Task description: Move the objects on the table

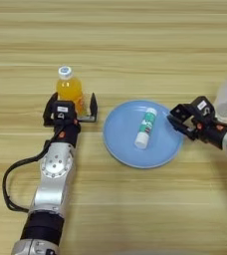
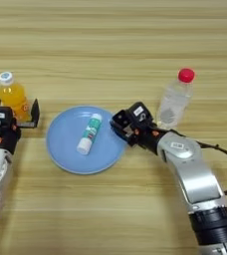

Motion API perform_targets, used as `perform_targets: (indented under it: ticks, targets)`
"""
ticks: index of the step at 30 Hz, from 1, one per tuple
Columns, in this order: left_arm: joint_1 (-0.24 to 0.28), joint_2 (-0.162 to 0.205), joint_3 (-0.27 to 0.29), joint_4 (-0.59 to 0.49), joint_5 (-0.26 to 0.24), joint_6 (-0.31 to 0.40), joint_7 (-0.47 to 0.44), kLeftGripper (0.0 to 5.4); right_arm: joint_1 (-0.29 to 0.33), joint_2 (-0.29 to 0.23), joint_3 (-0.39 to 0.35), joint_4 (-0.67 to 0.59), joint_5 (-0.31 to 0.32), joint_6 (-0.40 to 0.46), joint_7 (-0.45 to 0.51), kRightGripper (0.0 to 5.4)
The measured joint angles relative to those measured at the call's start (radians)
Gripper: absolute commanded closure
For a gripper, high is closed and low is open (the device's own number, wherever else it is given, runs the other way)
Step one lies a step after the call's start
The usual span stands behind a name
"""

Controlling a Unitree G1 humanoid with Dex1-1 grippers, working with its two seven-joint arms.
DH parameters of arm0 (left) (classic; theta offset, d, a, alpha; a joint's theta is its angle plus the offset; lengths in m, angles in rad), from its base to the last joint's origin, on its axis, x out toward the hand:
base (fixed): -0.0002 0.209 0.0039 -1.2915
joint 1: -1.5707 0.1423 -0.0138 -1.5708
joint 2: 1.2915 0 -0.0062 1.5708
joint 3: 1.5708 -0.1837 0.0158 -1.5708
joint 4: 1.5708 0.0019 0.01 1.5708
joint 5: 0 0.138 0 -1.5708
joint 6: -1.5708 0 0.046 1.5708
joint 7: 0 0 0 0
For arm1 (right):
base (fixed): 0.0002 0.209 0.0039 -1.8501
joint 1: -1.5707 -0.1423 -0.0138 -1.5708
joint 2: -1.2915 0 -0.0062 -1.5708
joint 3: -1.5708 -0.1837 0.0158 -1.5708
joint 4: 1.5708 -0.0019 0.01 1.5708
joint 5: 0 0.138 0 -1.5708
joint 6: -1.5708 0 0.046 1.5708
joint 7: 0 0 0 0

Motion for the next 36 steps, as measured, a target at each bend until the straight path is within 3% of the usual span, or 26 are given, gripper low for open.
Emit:
perform_targets:
  ticks: [18, 26, 36]
  targets:
    - [0.000, -0.001, 0.000, 0.000, 0.001, 0.000, 0.000, 0.00, 0.026, -0.018, -0.054, 0.141, -0.008, -0.093, -0.035, 2.92]
    - [0.000, -0.001, 0.000, 0.000, 0.001, 0.000, 0.000, 0.00, 0.029, -0.016, -0.051, 0.150, -0.021, -0.120, -0.039, 1.89]
    - [0.000, -0.002, -0.001, 0.000, 0.002, 0.000, 0.001, 0.00, 0.029, 0.003, -0.073, 0.101, 0.010, -0.183, -0.051, 0.73]
